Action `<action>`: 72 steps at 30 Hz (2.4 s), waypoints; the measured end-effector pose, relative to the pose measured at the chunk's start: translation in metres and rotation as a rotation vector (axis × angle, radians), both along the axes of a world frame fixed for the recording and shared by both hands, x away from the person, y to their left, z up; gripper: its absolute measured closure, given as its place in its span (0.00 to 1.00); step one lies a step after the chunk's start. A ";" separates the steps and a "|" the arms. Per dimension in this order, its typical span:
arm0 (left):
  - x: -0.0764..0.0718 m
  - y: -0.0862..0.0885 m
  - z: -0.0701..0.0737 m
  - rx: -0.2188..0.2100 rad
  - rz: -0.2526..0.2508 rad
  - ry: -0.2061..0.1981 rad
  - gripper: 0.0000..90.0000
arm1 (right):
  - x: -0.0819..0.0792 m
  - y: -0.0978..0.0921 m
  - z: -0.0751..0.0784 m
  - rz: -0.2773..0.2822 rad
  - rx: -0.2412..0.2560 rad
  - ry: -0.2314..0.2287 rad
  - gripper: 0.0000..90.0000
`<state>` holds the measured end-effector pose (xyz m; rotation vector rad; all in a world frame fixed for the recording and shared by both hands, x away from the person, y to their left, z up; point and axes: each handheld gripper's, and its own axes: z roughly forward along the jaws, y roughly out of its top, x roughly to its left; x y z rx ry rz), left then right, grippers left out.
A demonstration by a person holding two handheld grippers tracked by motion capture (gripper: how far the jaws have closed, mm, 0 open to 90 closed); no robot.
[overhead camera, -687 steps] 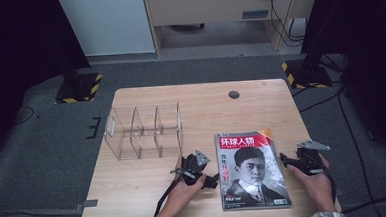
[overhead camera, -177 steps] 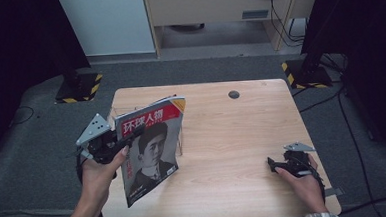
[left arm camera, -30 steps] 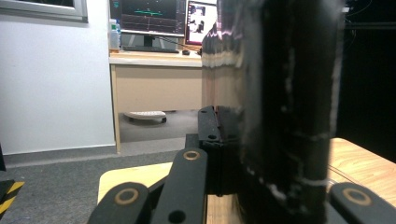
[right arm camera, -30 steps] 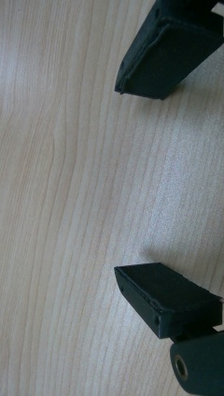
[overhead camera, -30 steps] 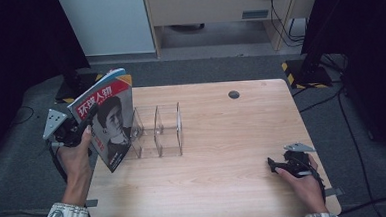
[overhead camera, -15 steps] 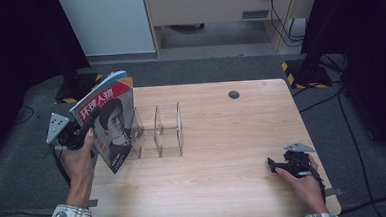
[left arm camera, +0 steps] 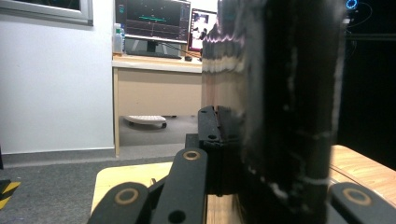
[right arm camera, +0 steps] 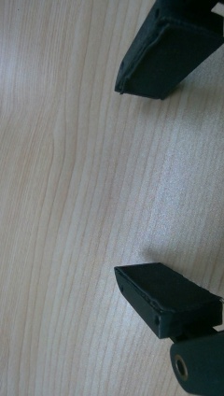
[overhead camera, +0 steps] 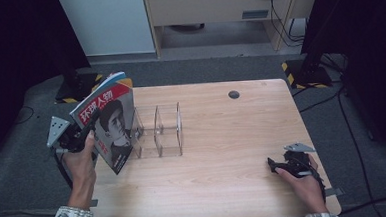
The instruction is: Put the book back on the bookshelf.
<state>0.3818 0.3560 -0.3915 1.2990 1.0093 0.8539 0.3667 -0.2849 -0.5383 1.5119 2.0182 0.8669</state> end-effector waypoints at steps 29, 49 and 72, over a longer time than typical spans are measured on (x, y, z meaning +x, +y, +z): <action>-0.010 -0.005 -0.006 -0.018 -0.014 -0.005 0.96 | 0.000 0.000 0.000 0.006 0.002 0.000 0.12; -0.008 0.000 -0.009 -0.034 0.005 0.014 0.95 | -0.001 0.000 0.000 0.009 0.001 0.000 0.12; -0.009 -0.002 -0.014 -0.034 0.009 0.020 0.94 | -0.001 0.000 0.000 0.009 0.002 0.000 0.12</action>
